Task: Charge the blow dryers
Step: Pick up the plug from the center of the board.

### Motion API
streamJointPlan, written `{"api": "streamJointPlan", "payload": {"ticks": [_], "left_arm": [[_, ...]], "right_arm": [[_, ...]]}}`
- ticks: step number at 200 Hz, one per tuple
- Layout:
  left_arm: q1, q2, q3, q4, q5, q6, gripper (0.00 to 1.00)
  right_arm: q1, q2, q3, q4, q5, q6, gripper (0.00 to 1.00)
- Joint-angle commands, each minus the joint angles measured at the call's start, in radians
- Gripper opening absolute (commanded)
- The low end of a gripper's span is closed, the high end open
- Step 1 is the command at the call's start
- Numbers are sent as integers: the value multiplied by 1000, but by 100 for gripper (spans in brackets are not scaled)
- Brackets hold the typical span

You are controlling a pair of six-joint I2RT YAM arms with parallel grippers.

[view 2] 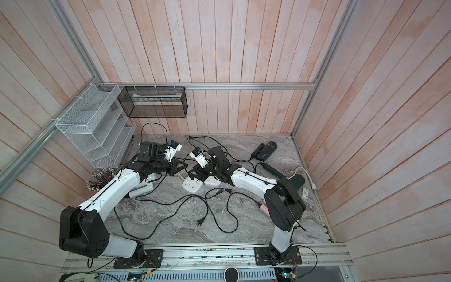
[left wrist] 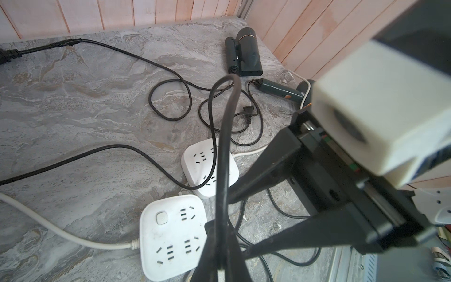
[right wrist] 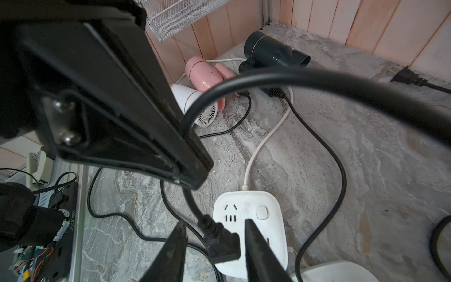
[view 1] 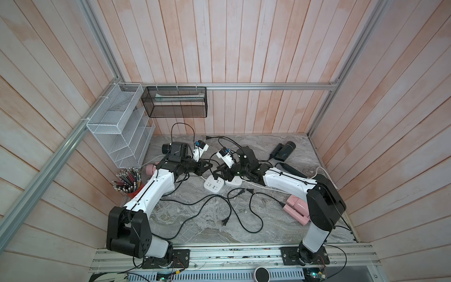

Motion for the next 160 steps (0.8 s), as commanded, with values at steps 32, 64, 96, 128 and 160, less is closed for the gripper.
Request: {"api": "streamJointPlan", "payload": {"ticks": [32, 64, 96, 128, 160], "left_arm": [[4, -1, 35, -4, 34, 10, 3], [4, -1, 46, -5, 28, 8, 4], [4, -2, 56, -7, 25, 6, 4], [4, -3, 62, -11, 19, 7, 4], [3, -4, 62, -23, 9, 8, 4]], "right_arm": [[22, 37, 49, -32, 21, -29, 40], [34, 53, 56, -37, 27, -31, 37], [42, 64, 54, -34, 43, -29, 33], [47, 61, 36, -18, 76, -26, 25], [47, 43, 21, 1, 102, -21, 23]]}}
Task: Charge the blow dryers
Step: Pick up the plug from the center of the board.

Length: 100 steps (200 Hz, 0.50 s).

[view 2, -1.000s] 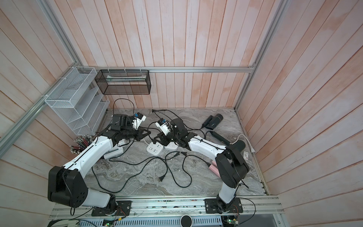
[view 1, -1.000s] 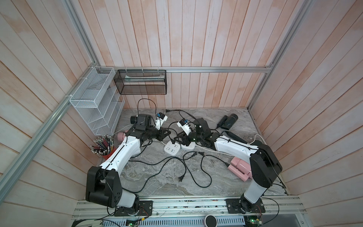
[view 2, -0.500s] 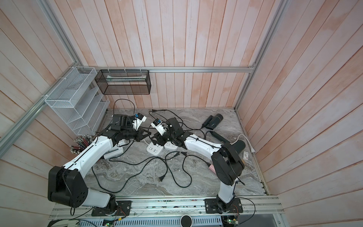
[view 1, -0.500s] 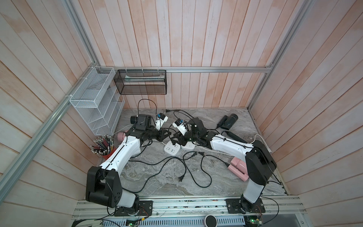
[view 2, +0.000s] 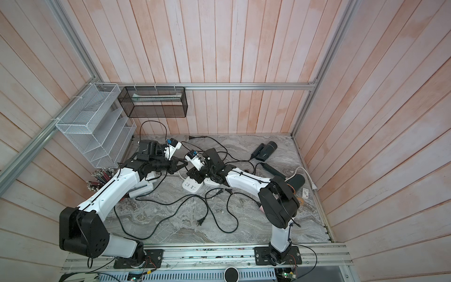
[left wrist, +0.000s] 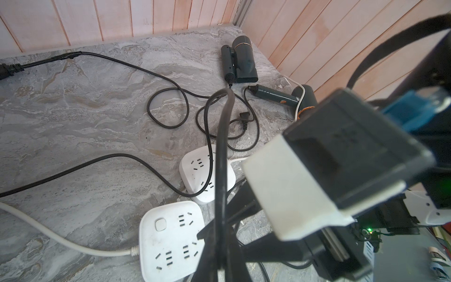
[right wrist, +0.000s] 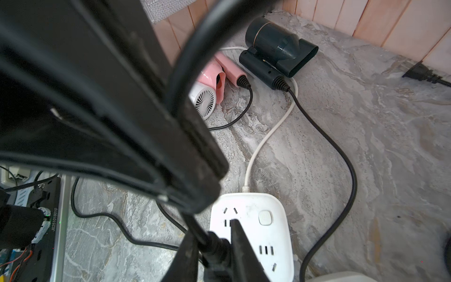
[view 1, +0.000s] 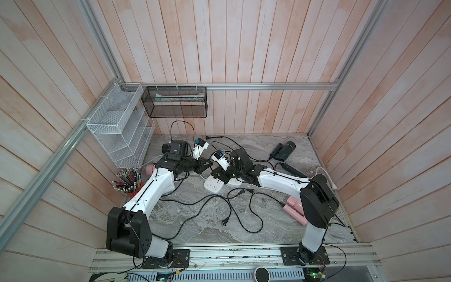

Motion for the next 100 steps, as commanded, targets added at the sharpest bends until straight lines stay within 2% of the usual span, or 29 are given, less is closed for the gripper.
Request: {"api": "streamJointPlan", "payload": {"ticks": [1, 19, 22, 39, 58, 100], "left_arm": [[4, -4, 29, -16, -2, 9, 4], [3, -10, 26, -15, -7, 2, 4], [3, -10, 26, -15, -9, 0, 4], [4, -16, 22, -14, -12, -8, 4], [4, -24, 15, -4, -9, -26, 4], [4, -32, -3, 13, 2, -37, 4]], "right_arm": [[6, -11, -9, 12, 41, 3, 23], [6, -21, -21, 22, 40, 11, 35], [7, -25, -26, 29, 40, 15, 40], [7, -47, -89, 75, 51, 41, 48], [5, -74, -146, 125, 59, 74, 53], [7, -84, -192, 164, 62, 99, 53]]}}
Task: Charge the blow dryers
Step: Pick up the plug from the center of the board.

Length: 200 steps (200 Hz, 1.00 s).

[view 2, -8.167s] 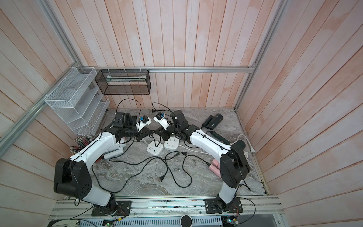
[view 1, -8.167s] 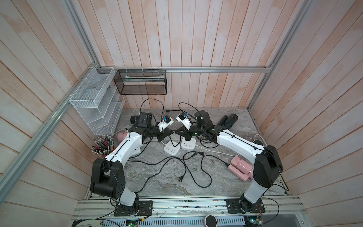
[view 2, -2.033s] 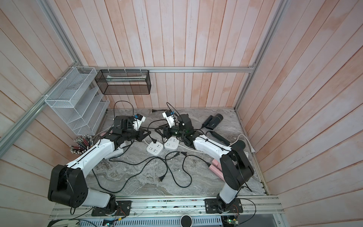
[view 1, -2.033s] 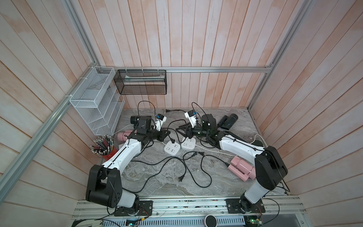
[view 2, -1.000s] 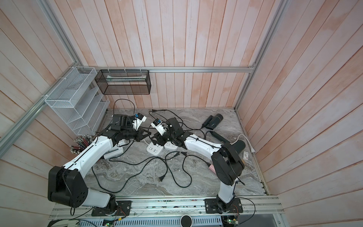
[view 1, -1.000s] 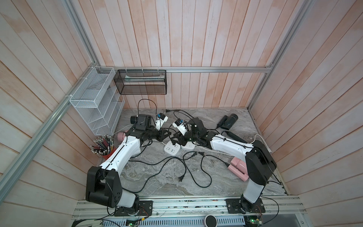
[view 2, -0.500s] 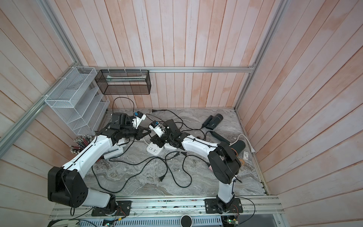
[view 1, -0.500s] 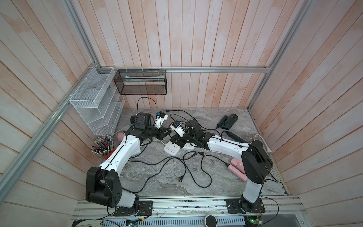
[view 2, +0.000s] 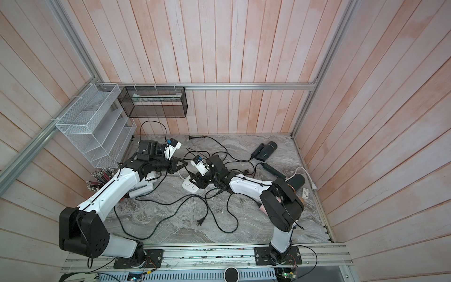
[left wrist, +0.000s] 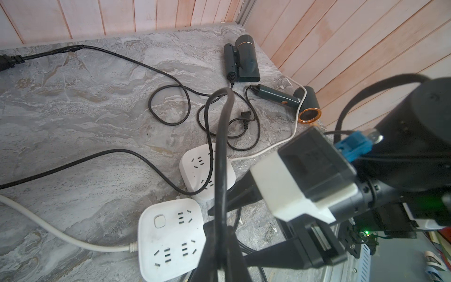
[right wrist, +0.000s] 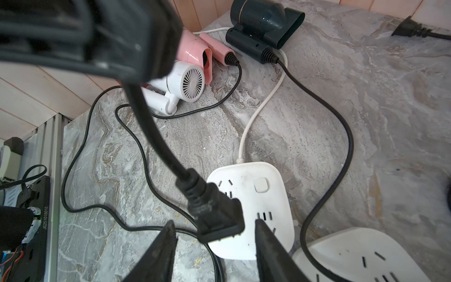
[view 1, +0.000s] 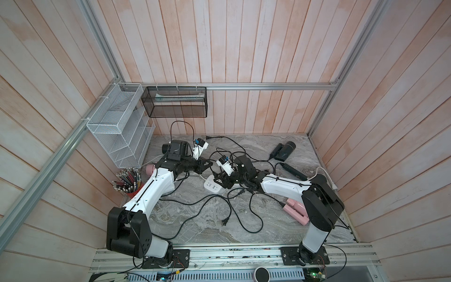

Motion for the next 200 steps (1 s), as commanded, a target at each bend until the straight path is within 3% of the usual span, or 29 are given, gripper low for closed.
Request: {"api": "streamJointPlan", "payload": {"ticks": [1, 55, 96, 200], "left_arm": [[4, -31, -3, 19, 10, -10, 4], [4, -31, -5, 14, 15, -9, 4], [4, -33, -4, 12, 14, -6, 5], [3, -28, -14, 14, 21, -7, 5]], "right_arm": [[6, -31, -16, 57, 14, 27, 53], [7, -14, 15, 62, 30, 19, 51], [10, -11, 15, 70, 26, 17, 43], [14, -13, 23, 56, 41, -8, 40]]}}
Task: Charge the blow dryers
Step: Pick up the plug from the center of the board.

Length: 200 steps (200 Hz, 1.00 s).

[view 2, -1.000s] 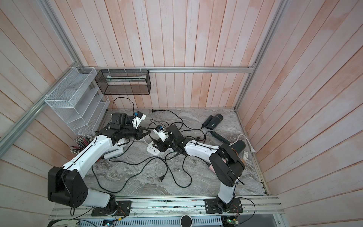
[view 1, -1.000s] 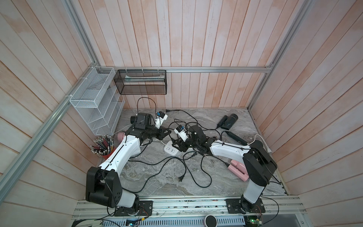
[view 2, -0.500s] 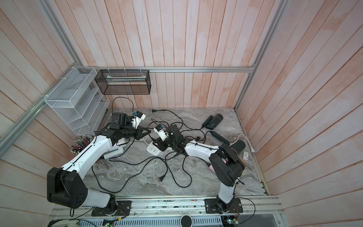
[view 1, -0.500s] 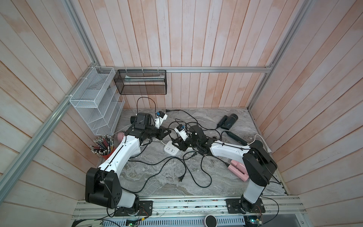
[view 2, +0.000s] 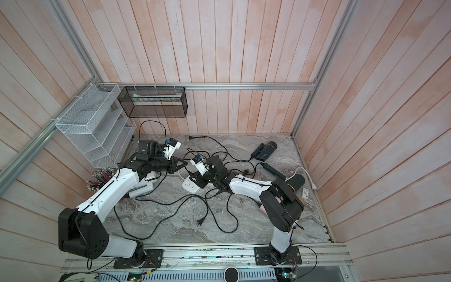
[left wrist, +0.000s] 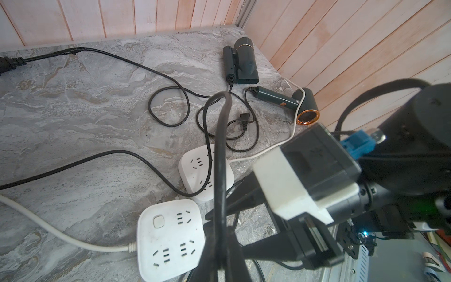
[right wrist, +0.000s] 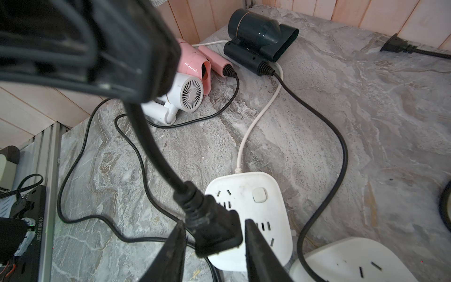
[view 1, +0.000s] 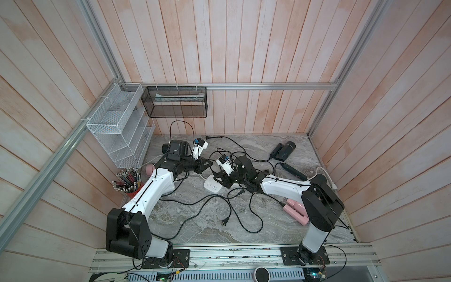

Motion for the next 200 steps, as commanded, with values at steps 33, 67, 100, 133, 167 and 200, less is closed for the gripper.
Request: {"api": "streamJointPlan", "payload": {"ticks": [33, 67, 100, 133, 167, 200], "left_arm": [[3, -17, -17, 15, 21, -4, 5], [1, -16, -21, 21, 22, -6, 5], [0, -21, -25, 23, 23, -8, 5], [0, -24, -29, 24, 25, -12, 4], [0, -29, -29, 28, 24, -13, 6], [1, -28, -26, 26, 23, -16, 9]], "right_arm": [[7, -14, 30, 6, 27, -13, 40], [7, -15, 31, 4, 24, -13, 38], [9, -23, 31, -2, 28, -15, 33], [10, -34, 25, -2, 30, -14, 30], [12, -39, 19, -6, 41, -15, 28], [11, -42, 11, -2, 53, -10, 27]]}}
